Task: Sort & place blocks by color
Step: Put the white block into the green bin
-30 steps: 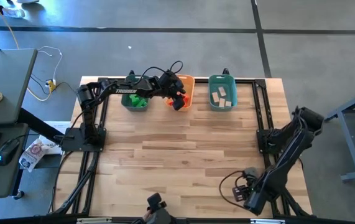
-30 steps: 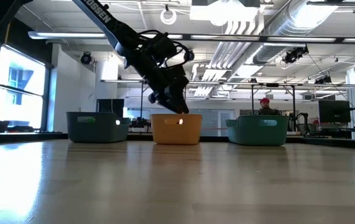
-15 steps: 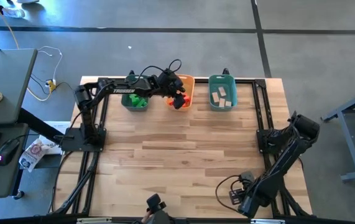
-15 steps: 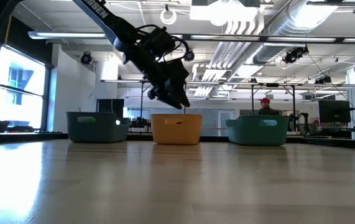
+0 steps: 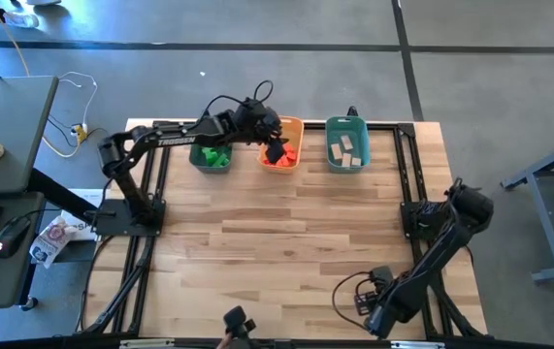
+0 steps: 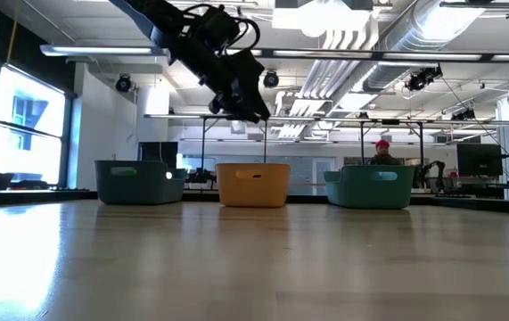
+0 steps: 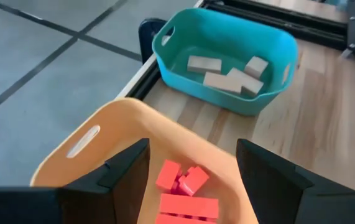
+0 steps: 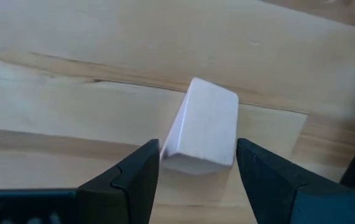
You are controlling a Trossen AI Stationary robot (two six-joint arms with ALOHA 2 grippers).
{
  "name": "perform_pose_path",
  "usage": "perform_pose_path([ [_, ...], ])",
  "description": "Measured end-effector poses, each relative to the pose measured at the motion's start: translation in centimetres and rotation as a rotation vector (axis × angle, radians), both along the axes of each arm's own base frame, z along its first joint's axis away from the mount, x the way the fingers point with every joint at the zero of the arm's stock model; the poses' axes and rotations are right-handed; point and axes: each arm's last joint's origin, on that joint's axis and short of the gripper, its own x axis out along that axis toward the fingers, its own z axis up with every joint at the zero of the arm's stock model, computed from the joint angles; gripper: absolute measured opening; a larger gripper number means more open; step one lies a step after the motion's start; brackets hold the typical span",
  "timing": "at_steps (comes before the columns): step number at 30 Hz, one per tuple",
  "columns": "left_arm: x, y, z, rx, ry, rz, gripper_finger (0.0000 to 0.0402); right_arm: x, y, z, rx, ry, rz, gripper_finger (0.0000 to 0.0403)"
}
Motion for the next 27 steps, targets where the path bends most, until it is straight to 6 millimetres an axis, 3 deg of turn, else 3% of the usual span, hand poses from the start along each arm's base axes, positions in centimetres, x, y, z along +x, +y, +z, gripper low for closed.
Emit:
perform_pose_path([
  [6,-0.3,-1.5,1.3,-0.010,0.012,-0.032,0.0223,0.1,0.0,-0.5,-0.013,0.008,-0.003,0.0191],
  [14,-0.1,-4.4,0.6,-0.029,0.168,-0.152,0.0225,0.2,0.0,-0.5,-0.013,0.007,-0.003,0.0109],
  [27,0.7,-7.0,0.2,-0.034,0.244,-0.252,0.0224,0.7,0.4,-0.1,-0.021,-0.084,0.027,0.0108],
])
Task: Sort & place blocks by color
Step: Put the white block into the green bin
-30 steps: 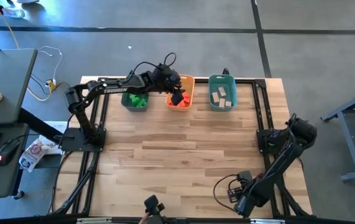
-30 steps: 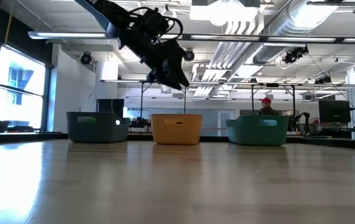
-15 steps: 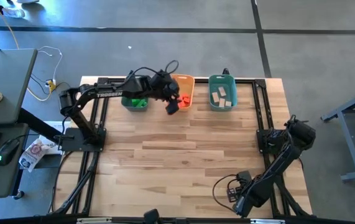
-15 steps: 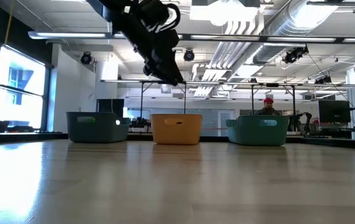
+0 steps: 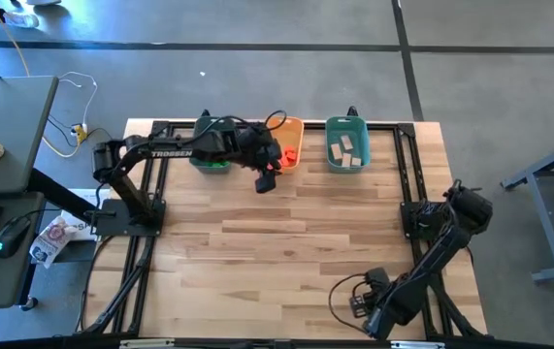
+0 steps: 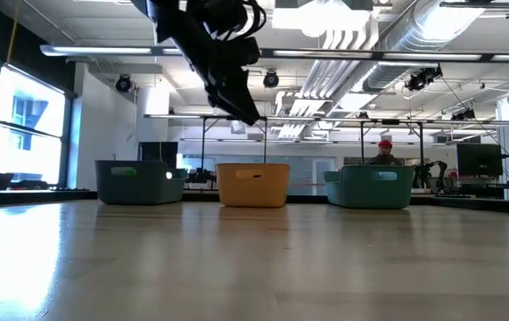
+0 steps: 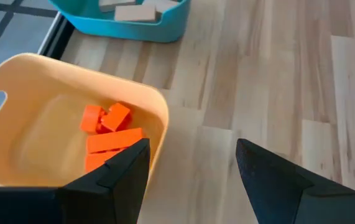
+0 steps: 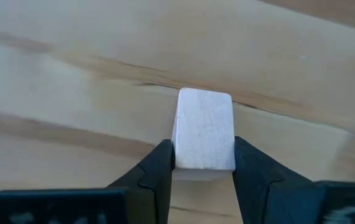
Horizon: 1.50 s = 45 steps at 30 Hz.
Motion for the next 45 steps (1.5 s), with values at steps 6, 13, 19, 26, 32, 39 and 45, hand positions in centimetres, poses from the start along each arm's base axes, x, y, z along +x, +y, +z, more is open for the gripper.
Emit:
perform_pose_path([
  [6,0.4,-1.1,-0.1,-0.012,0.008,-0.040,0.0224,1.1,0.4,1.5,-0.087,-0.183,0.073,0.0110],
  [13,1.2,-3.3,0.0,-0.127,-0.049,-0.284,0.0223,2.4,-0.5,3.1,-0.230,-0.232,0.172,0.0111],
  [19,2.0,-5.4,0.2,-0.137,-0.088,-0.421,0.0223,4.0,-2.1,4.3,-0.317,-0.226,0.298,0.0111],
  [26,2.6,-7.8,0.2,-0.126,-0.085,-0.503,0.0223,6.1,-3.7,6.4,-0.371,-0.289,0.418,0.0112],
  [32,3.0,-10.4,0.3,-0.127,-0.089,-0.574,0.0223,7.9,-4.7,8.2,-0.437,-0.338,0.531,0.0112],
  [39,3.7,-13.6,0.6,-0.135,-0.131,-0.636,0.0223,10.2,-6.2,10.4,-0.528,-0.374,0.657,0.0112],
  [45,3.9,-15.4,0.9,-0.142,-0.165,-0.664,0.0223,11.8,-7.6,11.6,-0.578,-0.372,0.774,0.0112],
])
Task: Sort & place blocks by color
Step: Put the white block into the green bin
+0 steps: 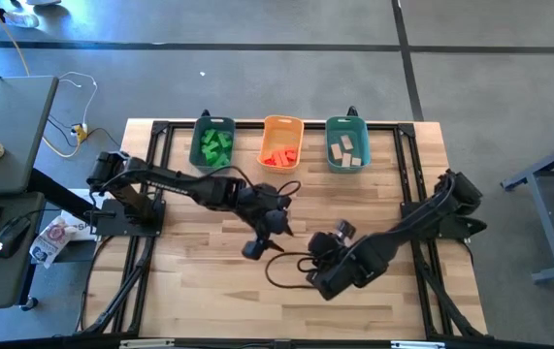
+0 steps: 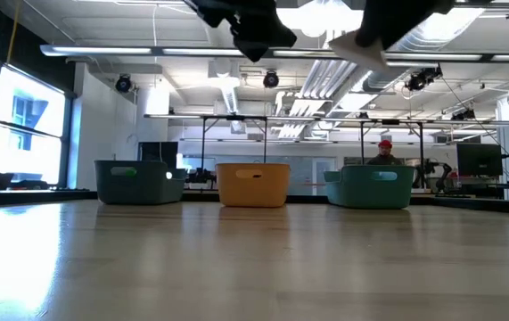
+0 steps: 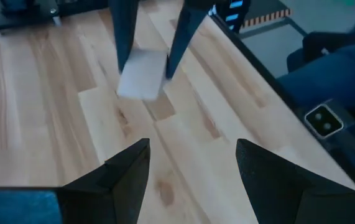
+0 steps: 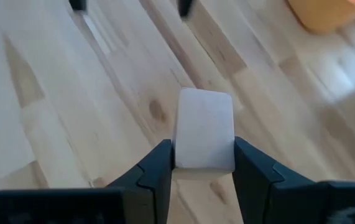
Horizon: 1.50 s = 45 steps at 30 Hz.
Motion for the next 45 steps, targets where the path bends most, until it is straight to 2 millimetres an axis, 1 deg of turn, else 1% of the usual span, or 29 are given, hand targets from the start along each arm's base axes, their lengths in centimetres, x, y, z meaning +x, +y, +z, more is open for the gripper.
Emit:
perform_pose_path([
  [5,0.2,-0.6,0.3,-0.028,-0.020,0.045,0.0223,1.0,-0.5,0.7,-0.034,-0.007,0.098,0.0112],
  [12,0.5,-1.0,0.5,-0.024,-0.035,0.149,0.0223,1.8,-1.0,1.1,-0.057,0.009,0.194,0.0112],
  [23,0.6,-1.2,0.6,-0.061,-0.042,0.183,0.0223,2.8,-1.3,1.4,-0.083,-0.021,0.295,0.0112],
  [30,0.5,-1.3,0.6,-0.068,-0.038,0.170,0.0223,3.4,-1.8,1.6,-0.088,-0.042,0.296,0.0112],
  [39,0.5,-1.3,0.5,-0.070,-0.022,0.167,0.0223,3.8,-1.8,3.4,-0.098,-0.097,0.296,0.0112],
  [45,0.5,-1.3,0.5,-0.069,-0.025,0.168,0.0223,3.7,-2.1,3.3,-0.094,-0.079,0.280,0.0112],
])
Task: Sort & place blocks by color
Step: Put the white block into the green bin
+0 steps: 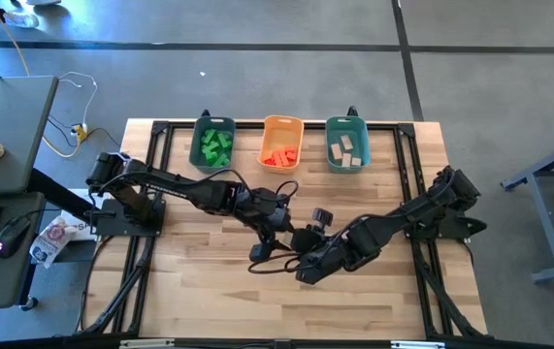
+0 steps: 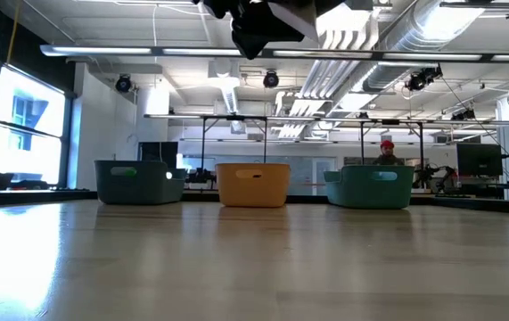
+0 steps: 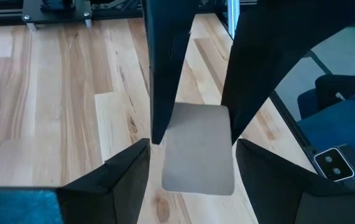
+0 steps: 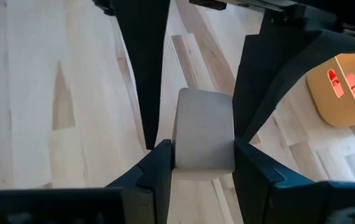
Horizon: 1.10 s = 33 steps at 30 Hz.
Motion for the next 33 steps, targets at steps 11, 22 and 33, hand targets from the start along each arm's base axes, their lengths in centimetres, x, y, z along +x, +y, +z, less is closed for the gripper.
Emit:
perform_pose_path([
  [11,0.03,0.00,0.04,0.000,-0.005,-0.001,0.0177,-0.04,0.03,-0.06,0.019,0.013,0.009,0.0112],
  [22,0.01,-0.04,0.01,0.008,-0.006,-0.008,0.0102,-0.07,0.09,-0.11,0.041,0.023,0.017,0.0113],
  [33,0.00,-0.18,0.01,0.036,-0.013,-0.031,0.0102,-0.06,0.16,-0.13,0.056,0.032,0.033,0.0135],
])
